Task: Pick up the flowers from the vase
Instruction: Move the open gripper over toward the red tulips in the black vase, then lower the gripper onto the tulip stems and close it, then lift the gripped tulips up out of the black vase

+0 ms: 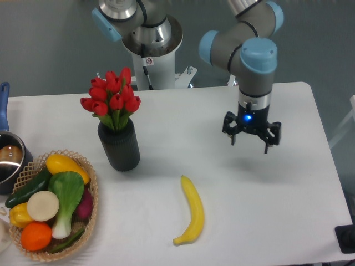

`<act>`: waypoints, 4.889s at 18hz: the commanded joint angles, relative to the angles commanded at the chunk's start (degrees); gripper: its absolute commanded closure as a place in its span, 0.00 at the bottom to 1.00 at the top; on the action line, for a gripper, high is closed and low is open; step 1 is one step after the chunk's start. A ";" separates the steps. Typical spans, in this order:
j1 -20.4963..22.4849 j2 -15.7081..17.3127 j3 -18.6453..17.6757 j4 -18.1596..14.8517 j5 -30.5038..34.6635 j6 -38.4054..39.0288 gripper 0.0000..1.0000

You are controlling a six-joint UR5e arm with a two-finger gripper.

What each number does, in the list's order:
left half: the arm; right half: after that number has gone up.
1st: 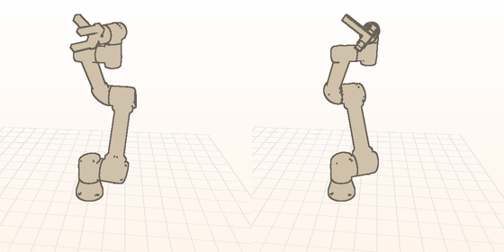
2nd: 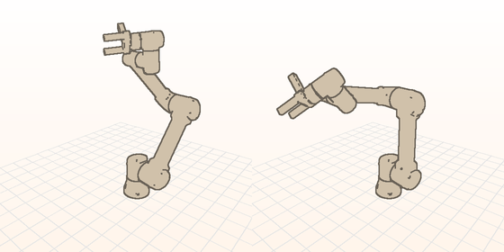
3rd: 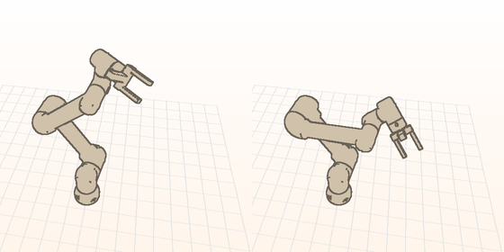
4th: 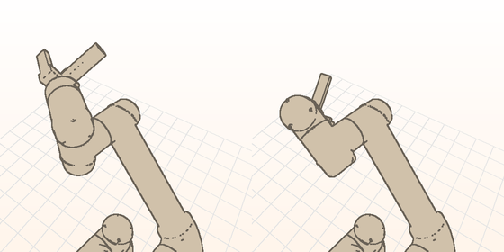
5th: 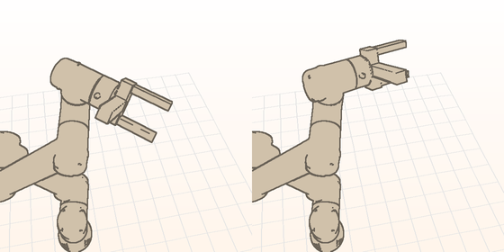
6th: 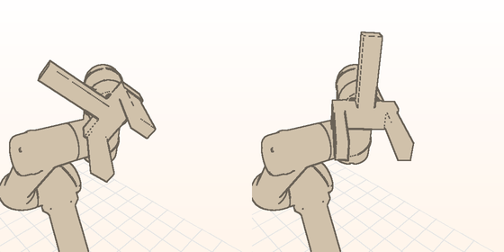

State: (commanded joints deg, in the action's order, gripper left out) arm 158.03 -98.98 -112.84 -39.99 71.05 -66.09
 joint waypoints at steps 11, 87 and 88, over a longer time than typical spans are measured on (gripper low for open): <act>-1.05 12.22 -12.13 -0.09 -17.79 -0.44 0.00; -4.14 25.68 -11.18 -2.01 -48.27 20.12 1.00; -3.26 25.68 -10.48 -2.72 -49.51 20.65 1.00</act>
State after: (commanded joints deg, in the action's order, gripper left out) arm 154.77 -73.30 -123.32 -42.71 21.55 -45.44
